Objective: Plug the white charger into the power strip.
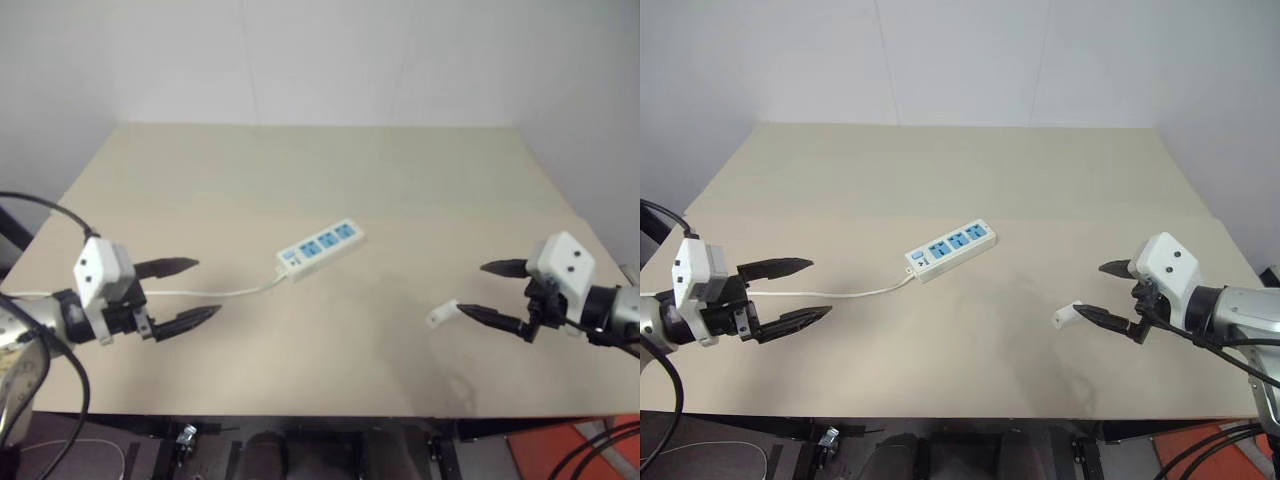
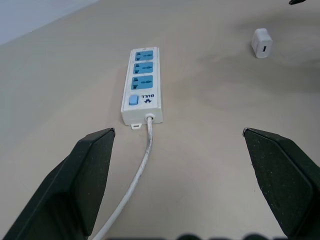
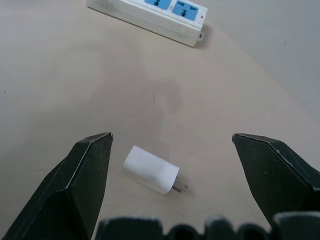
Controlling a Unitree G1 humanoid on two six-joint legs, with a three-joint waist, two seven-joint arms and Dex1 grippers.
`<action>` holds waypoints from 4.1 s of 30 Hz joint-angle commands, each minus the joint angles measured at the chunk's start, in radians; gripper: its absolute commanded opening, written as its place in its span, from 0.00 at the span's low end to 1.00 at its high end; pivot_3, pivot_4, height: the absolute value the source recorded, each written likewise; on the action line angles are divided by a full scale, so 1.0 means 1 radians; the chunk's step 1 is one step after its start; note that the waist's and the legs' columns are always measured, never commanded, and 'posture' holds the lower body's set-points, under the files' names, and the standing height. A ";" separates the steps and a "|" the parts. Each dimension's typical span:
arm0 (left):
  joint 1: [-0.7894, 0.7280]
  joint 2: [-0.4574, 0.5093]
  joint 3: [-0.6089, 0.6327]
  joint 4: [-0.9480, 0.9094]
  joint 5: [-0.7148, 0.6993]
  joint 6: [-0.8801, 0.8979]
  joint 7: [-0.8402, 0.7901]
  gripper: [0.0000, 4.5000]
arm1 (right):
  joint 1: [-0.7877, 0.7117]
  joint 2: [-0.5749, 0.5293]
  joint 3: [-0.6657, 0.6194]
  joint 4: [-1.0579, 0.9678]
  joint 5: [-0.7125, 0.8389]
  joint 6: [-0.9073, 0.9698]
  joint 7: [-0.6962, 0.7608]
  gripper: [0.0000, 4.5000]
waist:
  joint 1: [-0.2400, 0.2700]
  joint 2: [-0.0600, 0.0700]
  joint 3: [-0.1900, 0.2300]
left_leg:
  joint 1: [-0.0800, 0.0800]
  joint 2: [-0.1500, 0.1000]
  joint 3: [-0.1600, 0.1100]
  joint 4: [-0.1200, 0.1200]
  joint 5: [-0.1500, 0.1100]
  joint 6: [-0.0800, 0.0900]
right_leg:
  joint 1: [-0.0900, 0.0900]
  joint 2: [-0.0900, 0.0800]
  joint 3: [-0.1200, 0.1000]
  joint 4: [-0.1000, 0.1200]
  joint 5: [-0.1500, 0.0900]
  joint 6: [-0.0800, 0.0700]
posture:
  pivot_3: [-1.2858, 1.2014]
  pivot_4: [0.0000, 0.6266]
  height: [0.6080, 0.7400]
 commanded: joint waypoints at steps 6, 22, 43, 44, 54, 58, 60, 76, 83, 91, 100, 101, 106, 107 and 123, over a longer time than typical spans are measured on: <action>-0.029 0.008 -0.013 0.002 -0.002 -0.014 0.009 0.99 | -0.006 -0.028 -0.019 -0.029 0.010 -0.025 -0.011 1.00 | 0.000 0.000 0.000 | 0.000 0.000 0.000 0.000 0.000 0.000 | 0.000 0.000 0.000 0.000 0.000 0.000 | 0.52 0.24 1.00; -0.277 -0.079 -0.354 0.174 0.221 0.035 0.175 0.99 | -0.117 -0.014 0.078 -0.045 0.016 -0.030 -0.038 1.00 | 0.002 0.000 0.000 | 0.000 -0.001 0.000 0.000 0.000 0.000 | 0.001 0.000 0.000 0.000 0.000 0.000 | 0.52 0.24 1.00; -0.563 -0.294 -0.675 0.529 0.483 0.088 0.214 0.24 | -0.178 -0.010 0.132 -0.072 0.036 -0.034 -0.064 1.00 | 0.000 -0.001 0.001 | -0.001 -0.001 -0.002 0.001 0.000 0.000 | 0.001 0.000 0.000 0.001 0.001 0.000 | 0.52 0.24 1.00; -0.557 -0.292 -0.674 0.524 0.482 0.089 0.212 0.19 | -0.176 -0.009 0.131 -0.072 0.036 -0.035 -0.063 1.00 | 0.000 -0.001 0.001 | 0.000 -0.001 -0.002 0.001 0.000 0.000 | 0.001 0.000 0.000 0.001 0.001 0.000 | 0.52 0.24 1.00; -0.360 -0.113 -0.629 0.340 0.461 -0.167 0.003 0.01 | -0.170 -0.012 0.135 -0.065 0.042 -0.040 -0.058 1.00 | -0.007 -0.001 0.001 | -0.001 -0.001 -0.001 0.001 0.000 0.000 | -0.001 0.000 0.001 0.001 0.001 0.000 | 0.52 0.24 1.00; -0.288 -0.078 -0.573 0.340 0.457 -0.224 0.023 0.07 | -0.167 -0.011 0.139 -0.065 0.045 -0.040 -0.059 1.00 | -0.002 -0.001 0.001 | 0.000 -0.001 0.000 0.001 0.000 0.000 | 0.000 0.000 0.001 0.001 0.001 0.000 | 0.52 0.24 1.00; -0.276 -0.101 -0.535 0.351 0.421 -0.271 0.021 0.20 | -0.166 -0.010 0.142 -0.063 0.044 -0.042 -0.060 1.00 | 0.003 -0.001 0.001 | 0.000 -0.001 0.000 0.001 0.000 0.000 | 0.000 0.000 0.001 0.001 0.001 0.000 | 0.52 0.24 1.00; -0.365 -0.363 -0.511 0.612 0.361 -0.574 -0.040 0.99 | -0.171 0.000 0.139 -0.077 0.057 -0.027 -0.080 1.00 | 0.004 -0.001 0.000 | 0.001 -0.001 -0.001 0.001 0.000 0.000 | 0.004 0.000 -0.001 0.000 0.001 0.000 | 0.52 0.24 1.00; -0.418 -0.414 -0.531 0.751 0.378 -0.616 -0.062 0.99 | -0.152 -0.006 0.117 -0.098 0.067 -0.016 -0.090 1.00 | 0.000 -0.001 0.000 | 0.000 -0.001 -0.002 0.001 0.000 0.000 | 0.002 0.000 -0.001 0.000 0.001 0.000 | 0.52 0.24 1.00; -0.397 -0.400 -0.542 0.796 0.407 -0.637 -0.087 0.99 | -0.151 -0.011 0.110 -0.111 0.088 -0.006 -0.102 1.00 | 0.000 -0.001 0.000 | 0.001 -0.001 -0.001 0.001 0.000 0.000 | 0.003 0.000 -0.001 0.000 0.001 0.000 | 0.52 0.24 1.00; -0.362 -0.365 -0.564 0.825 0.455 -0.620 -0.083 0.99 | -0.181 -0.010 0.134 -0.102 0.094 -0.009 -0.099 1.00 | -0.007 0.001 -0.001 | 0.008 -0.001 -0.001 0.001 0.000 0.001 | 0.010 0.000 -0.001 -0.001 0.000 0.001 | 0.52 0.24 1.00; -0.360 -0.364 -0.559 0.822 0.451 -0.616 -0.081 0.99 | -0.183 -0.009 0.136 -0.099 0.093 -0.010 -0.098 1.00 | -0.009 0.002 -0.001 | 0.009 0.000 -0.001 0.001 0.000 0.001 | 0.012 0.000 -0.001 -0.001 0.000 0.001 | 0.52 0.24 1.00; -0.370 -0.368 -0.568 0.841 0.457 -0.609 -0.077 0.99 | -0.202 -0.002 0.155 -0.091 0.090 -0.018 -0.097 1.00 | -0.014 0.002 -0.002 | 0.013 0.000 -0.001 0.000 -0.001 0.001 | 0.014 0.000 0.000 -0.001 -0.003 0.006 | 0.52 0.24 1.00; -0.375 -0.377 -0.569 0.850 0.458 -0.616 -0.070 0.99 | -0.209 0.000 0.161 -0.088 0.089 -0.019 -0.097 1.00 | -0.013 0.003 -0.002 | 0.013 0.000 -0.001 0.000 -0.001 0.001 | 0.014 0.000 0.000 -0.001 -0.003 0.006 | 0.52 0.24 1.00; -0.442 -0.432 -0.615 0.800 0.421 -0.640 -0.206 0.74 | -0.251 -0.091 0.195 -0.011 0.055 -0.067 0.012 1.00 | 0.008 0.004 -0.003 | 0.009 -0.002 -0.002 0.001 -0.001 0.001 | 0.014 -0.002 -0.002 -0.003 0.000 0.001 | 0.52 0.24 1.00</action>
